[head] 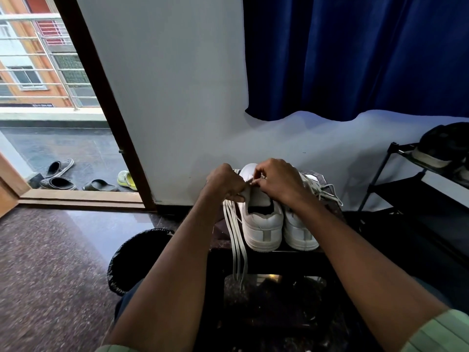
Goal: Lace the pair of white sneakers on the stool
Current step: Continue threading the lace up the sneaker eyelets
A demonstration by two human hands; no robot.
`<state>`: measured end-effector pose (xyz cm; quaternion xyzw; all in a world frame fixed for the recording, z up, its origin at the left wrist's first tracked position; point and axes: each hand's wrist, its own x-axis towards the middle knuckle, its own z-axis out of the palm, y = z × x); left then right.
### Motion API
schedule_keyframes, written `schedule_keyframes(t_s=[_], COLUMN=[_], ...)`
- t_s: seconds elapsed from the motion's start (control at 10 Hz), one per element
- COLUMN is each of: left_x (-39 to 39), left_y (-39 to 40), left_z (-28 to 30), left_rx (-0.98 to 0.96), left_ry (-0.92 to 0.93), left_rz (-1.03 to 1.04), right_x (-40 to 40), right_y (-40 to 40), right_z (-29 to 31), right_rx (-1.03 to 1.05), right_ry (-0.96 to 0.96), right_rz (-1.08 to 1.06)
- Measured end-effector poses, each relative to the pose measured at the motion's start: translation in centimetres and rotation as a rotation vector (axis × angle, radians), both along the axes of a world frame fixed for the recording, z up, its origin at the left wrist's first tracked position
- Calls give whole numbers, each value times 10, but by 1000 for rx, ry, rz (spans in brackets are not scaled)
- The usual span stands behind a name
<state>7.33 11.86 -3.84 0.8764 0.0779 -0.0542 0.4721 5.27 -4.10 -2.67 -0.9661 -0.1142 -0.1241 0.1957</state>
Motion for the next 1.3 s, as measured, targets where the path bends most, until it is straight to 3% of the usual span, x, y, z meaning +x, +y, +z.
schedule_keyframes(t_s=[0.1,0.2,0.4,0.5,0.6,0.7,0.8,0.9,1.0,1.1,1.2,1.3], left_x=[-2,-1,-3,-4,-4,-4,-4,-6,-6,-8,-14,-20], left_y=[1,0,0,2,2,1,0,-1,0,2,-3,-8], left_z=[1,2,4,5,6,6,7,8,7,9,15,18], left_rx=[-8,10,40,43,71,100,111,104,85,81,136,191], left_ry=[2,6,-9,1,17,14,8,13,17,12,43,27], left_rz=[-4,-11,-16,-23,-38,-26,-25,-19,-13,-11,-13,-10], right_x=[6,6,-6,-1,4,2,-1,-6,-2,5,8,14], right_y=[-1,-6,-9,-6,-4,-5,-8,-5,-5,-4,-15,-31], right_z=[0,8,7,2,7,13,9,7,2,1,12,11], right_rx=[725,1053,-25,195,1006,1225,533,4,-56,500,1235,952], right_ry=[150,290,44,-3,216,375,211,38,-17,125,242,116], right_rz=[114,75,41,54,38,64,56,50,16,40,-111,-163])
